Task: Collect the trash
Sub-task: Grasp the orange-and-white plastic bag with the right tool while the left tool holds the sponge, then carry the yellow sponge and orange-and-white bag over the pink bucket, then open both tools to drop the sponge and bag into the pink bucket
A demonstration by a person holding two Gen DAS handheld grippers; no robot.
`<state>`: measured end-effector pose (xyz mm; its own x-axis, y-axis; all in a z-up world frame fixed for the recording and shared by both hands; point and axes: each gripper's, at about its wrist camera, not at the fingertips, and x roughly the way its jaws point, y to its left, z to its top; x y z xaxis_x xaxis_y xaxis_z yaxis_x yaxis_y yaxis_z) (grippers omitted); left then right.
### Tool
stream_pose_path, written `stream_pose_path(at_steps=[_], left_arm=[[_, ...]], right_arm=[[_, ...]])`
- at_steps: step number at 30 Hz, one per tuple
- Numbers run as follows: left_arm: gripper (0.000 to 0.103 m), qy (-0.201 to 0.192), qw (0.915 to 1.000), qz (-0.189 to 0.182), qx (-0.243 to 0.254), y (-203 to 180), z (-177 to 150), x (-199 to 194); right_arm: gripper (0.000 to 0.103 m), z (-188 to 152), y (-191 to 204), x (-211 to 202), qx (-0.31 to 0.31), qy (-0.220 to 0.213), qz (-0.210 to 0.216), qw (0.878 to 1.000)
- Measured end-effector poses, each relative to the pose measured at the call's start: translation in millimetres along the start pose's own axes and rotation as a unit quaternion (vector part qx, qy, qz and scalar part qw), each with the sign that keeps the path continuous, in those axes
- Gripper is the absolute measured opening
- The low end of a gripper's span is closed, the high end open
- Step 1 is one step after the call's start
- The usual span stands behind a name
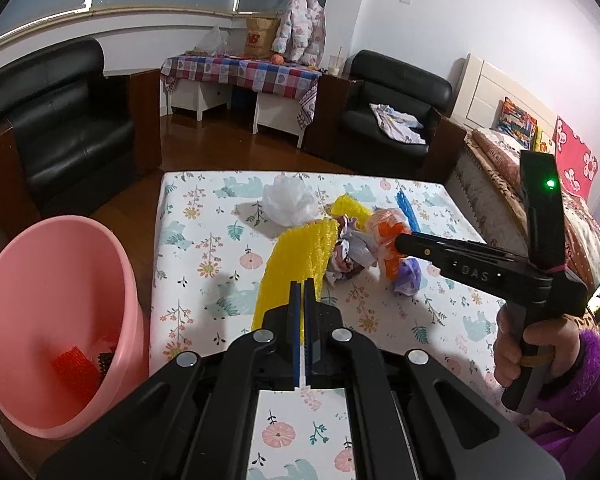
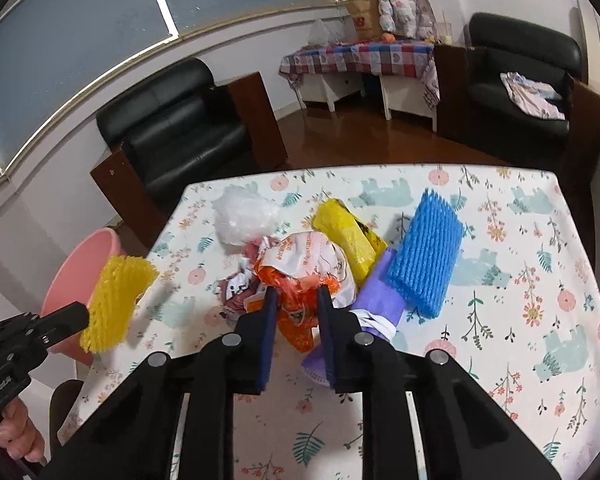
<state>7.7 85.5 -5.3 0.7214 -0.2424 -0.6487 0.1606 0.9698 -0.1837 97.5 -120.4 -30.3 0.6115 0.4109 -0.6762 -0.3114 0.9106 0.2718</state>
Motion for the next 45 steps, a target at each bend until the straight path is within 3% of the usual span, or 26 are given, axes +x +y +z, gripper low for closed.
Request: stream_pose_path(at_steps=[10, 16, 21, 30, 42, 44, 45], left_arm=[[0.001, -0.04, 0.9989, 0.014, -0.018, 13.5, 4.3, -27.1], [0.001, -0.07, 0.9956, 0.048, -0.041, 38.5, 5.7, -52.0], [0.001, -0.086, 0.9893, 0.099, -0.064, 72.5, -0.2, -73.5], [0.001, -0.078, 0.9791, 0.147, -0.117, 124.2, -19.2, -84.2], [0.002, -0.056, 0.9736, 0.165, -0.147, 148.9, -33.0, -77.4], [0.008, -0.053, 0.9729, 0.167, -0.151, 151.0, -33.2, -77.7], [0.017, -0.054, 0.9727, 0.166, -0.153, 151.1, -33.1, -78.2]], right_arm=[[0.019, 14.9, 42.4, -38.6, -0.047, -0.043, 0.036, 0.997], [0.019, 29.4, 90.7, -34.8, -0.08, -0.044, 0.092, 0.992], [0.019, 37.5, 147.8, -13.9, -0.111, -0.027, 0.148, 0.982], [0.02, 28.2, 225.1, 31.5, -0.154, 0.028, 0.204, 0.966], [0.023, 5.5, 254.7, 68.4, -0.165, 0.082, 0.216, 0.959], [0.03, 4.4, 255.2, 70.0, -0.163, 0.085, 0.214, 0.959], [0.03, 3.8, 254.6, 70.0, -0.162, 0.085, 0.213, 0.96]])
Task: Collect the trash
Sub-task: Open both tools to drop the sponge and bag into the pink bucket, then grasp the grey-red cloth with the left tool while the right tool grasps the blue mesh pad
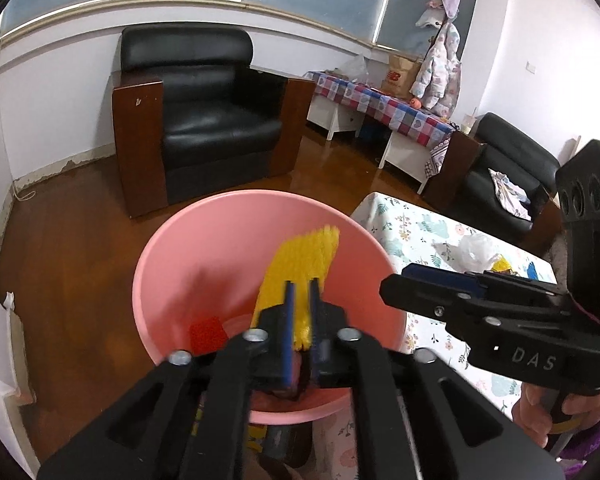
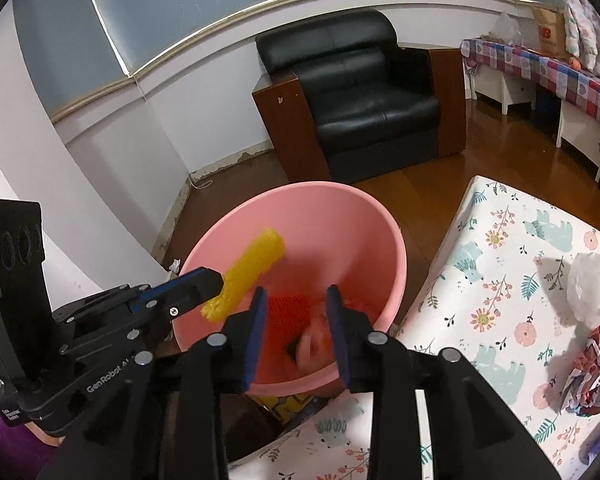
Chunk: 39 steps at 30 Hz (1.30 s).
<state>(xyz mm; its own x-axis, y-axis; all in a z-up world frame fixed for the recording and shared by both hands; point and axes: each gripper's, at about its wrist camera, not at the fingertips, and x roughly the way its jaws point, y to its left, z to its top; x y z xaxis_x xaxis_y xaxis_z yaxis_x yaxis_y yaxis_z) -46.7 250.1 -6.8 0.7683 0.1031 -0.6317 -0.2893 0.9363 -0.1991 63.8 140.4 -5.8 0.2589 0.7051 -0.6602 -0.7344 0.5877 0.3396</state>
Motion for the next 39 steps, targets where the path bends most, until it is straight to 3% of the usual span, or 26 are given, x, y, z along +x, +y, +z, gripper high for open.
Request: stream_pose_path(at_steps=[1, 3, 7, 19, 24, 30, 39], left_arm=[[0.027, 0.0, 1.0, 0.0, 0.0, 0.2, 0.4, -0.3], [0.031, -0.003, 1.0, -0.001, 0.001, -0.6, 0.0, -2.2], [0.032, -0.003, 1.0, -0.002, 0.002, -0.3, -0.5, -3.8], [0.031, 0.02, 0.999, -0.041, 0.003, -27.9, -0.8, -4.1], [0.031, 0.025, 0.9981, -0.049, 0.027, -53.4, -5.7, -2.5], [0.031, 0.036, 0.9954, -0.072, 0.052, -85.8, -10.5, 2.3], [0.031, 0.06, 0.9864, -0.109, 0.107, -142.1, -13.1, 18.8]], right_arm=[[0.03, -0.5, -0.8, -0.5, 0.0, 0.0, 0.0, 1.0], [0.031, -2.0, -2.0, -2.9, 0.002, -0.001, -0.002, 1.0], [0.039, -5.1, -9.8, -12.3, 0.012, -0.008, -0.005, 1.0], [0.04, -36.0, -31.3, -61.1, 0.033, -0.023, -0.047, 0.998], [0.04, -54.5, -48.2, -87.1, 0.041, -0.03, -0.077, 0.996], [0.041, -79.2, -83.1, -129.6, 0.076, -0.052, -0.121, 0.988], [0.041, -108.5, -140.7, -187.9, 0.141, -0.089, -0.194, 0.967]])
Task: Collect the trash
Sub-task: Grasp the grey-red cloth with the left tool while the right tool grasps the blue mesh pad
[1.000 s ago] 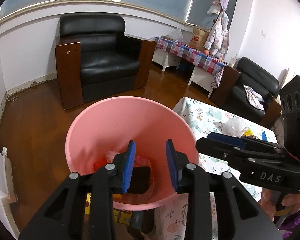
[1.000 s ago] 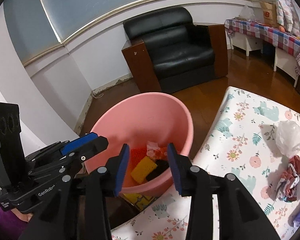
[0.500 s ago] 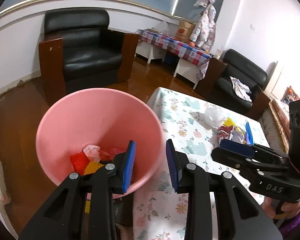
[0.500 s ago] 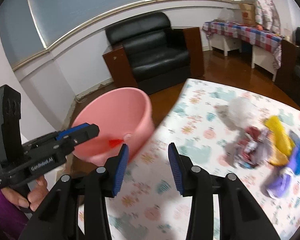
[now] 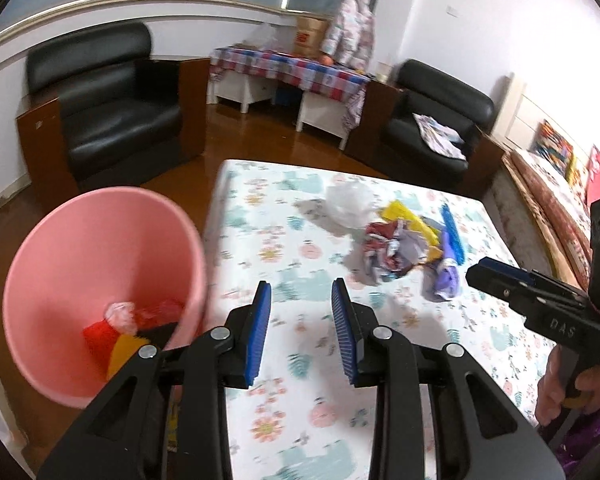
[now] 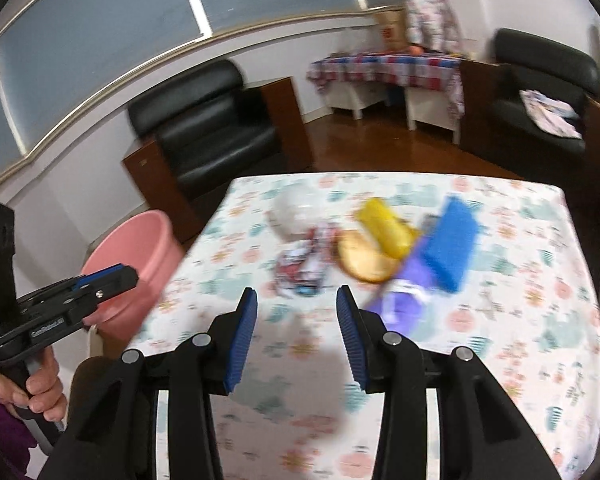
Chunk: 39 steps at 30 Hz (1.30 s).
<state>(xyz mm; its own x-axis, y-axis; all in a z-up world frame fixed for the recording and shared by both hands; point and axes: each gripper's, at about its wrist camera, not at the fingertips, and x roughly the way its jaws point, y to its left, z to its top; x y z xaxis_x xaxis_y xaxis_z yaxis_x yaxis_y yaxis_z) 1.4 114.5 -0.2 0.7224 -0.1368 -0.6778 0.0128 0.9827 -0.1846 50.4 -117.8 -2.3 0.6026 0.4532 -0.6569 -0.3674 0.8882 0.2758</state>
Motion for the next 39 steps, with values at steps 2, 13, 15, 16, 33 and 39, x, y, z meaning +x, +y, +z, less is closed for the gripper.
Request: stream_pose_path(at_steps=[2, 13, 15, 16, 33, 39], left_arm=[[0.031, 0.003, 0.9999, -0.007, 0.01, -10.9, 3.8, 7.1], [0.031, 0.028, 0.9979, -0.029, 0.051, -55.8, 23.8, 59.5], [0.031, 0.035, 0.9975, -0.026, 0.056, -59.9, 25.4, 73.7], [0.031, 0.039, 0.9973, -0.026, 0.057, -61.8, 25.8, 79.7], [0.029, 0.072, 0.9957, -0.012, 0.056, -73.4, 17.3, 130.0], [0.014, 0.063, 0.9963, -0.022, 0.055, -74.2, 15.3, 126.0]], right_arm=[[0.041, 0.6, -15.4, -2.7, 0.015, -0.002, -0.011, 1.0], [0.044, 8.7, -69.0, -6.2, 0.067, -0.018, -0.039, 0.997], [0.044, 9.7, -72.8, -3.0, 0.074, -0.017, -0.042, 0.996], [0.044, 10.3, -76.4, -1.4, 0.078, -0.016, -0.043, 0.996], [0.047, 37.6, -96.4, 52.9, 0.117, -0.012, -0.058, 0.991], [0.046, 36.8, -108.8, 73.6, 0.149, 0.002, -0.063, 0.987]])
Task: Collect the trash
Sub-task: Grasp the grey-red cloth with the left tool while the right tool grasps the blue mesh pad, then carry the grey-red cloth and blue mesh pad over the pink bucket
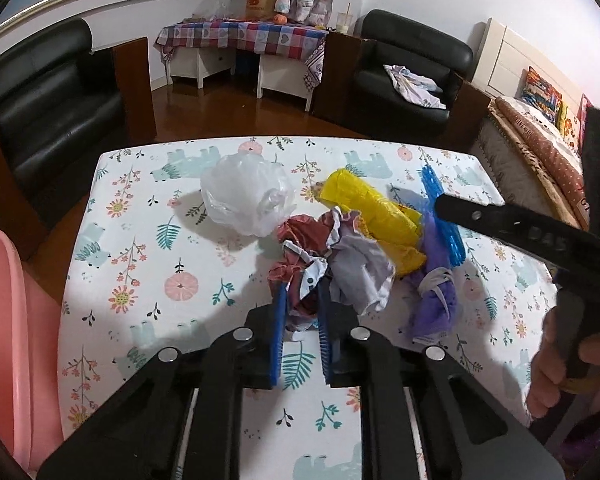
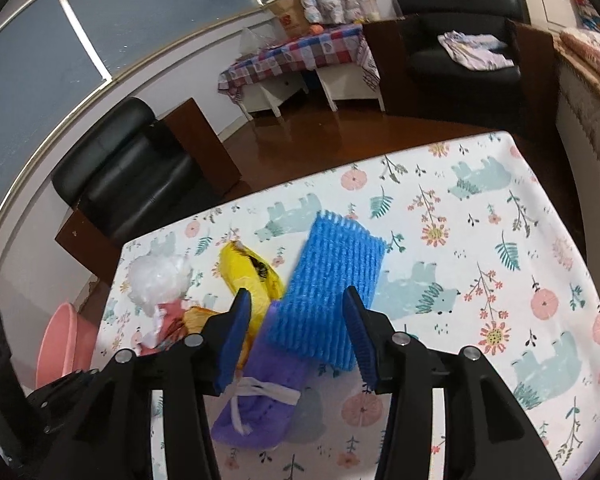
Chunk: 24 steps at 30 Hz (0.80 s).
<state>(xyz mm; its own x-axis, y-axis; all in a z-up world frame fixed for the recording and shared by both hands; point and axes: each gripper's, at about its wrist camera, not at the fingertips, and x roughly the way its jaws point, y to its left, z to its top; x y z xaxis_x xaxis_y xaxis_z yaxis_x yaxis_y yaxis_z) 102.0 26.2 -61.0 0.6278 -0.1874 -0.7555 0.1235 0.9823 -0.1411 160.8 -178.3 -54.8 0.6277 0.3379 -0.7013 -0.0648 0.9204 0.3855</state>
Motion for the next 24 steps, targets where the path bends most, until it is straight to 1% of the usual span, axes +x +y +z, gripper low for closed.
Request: stream_pose_path(at_steps=[1, 2, 3, 5, 8, 14, 19, 24], left_arm=[[0.012, -0.002, 1.0, -0.001, -0.001, -0.5, 0.2, -1.0], [0.011, -0.003, 1.0, -0.004, -0.002, -0.4, 0.3, -2.9], [0.01, -0.004, 1.0, -0.006, -0.003, -0.6, 0.3, -4.5], [0.01, -0.008, 0.9999, -0.009, -0.003, -0.6, -0.6, -9.6], [0.01, -0.015, 0.9998, -0.015, -0.003, -2.4, -3.2, -19.6], [0.01, -0.03, 0.9992, -0.026, 0.001, -9.1, -7.3, -42.8], [0.01, -0.045, 0.9986, -0.03, 0.0, -11.0, -11.3, -63.2], [0.01, -0.064, 0.9975, -0.028, -0.011, -6.7, -18.3, -87.7]], right_arm=[[0.039, -1.1, -2.6, 2.1, 0.005, 0.003, -0.002, 1.0], [0.027, -2.6, -3.9, 3.1, 0.008, 0.006, -0.002, 1.0], [0.022, -3.9, -6.9, 3.8, 0.013, 0.009, -0.001, 1.0], [0.008, -6.8, -13.9, 2.7, 0.026, 0.013, 0.001, 1.0], [0.006, -11.4, -23.1, -7.4, 0.037, 0.009, 0.005, 0.999], [0.006, -18.2, -27.1, -41.5, 0.037, -0.016, 0.013, 0.999], [0.006, -19.7, -16.2, -73.5, 0.019, -0.038, 0.028, 0.999], [0.006, -22.8, 4.3, -92.9, -0.001, -0.046, 0.052, 0.998]])
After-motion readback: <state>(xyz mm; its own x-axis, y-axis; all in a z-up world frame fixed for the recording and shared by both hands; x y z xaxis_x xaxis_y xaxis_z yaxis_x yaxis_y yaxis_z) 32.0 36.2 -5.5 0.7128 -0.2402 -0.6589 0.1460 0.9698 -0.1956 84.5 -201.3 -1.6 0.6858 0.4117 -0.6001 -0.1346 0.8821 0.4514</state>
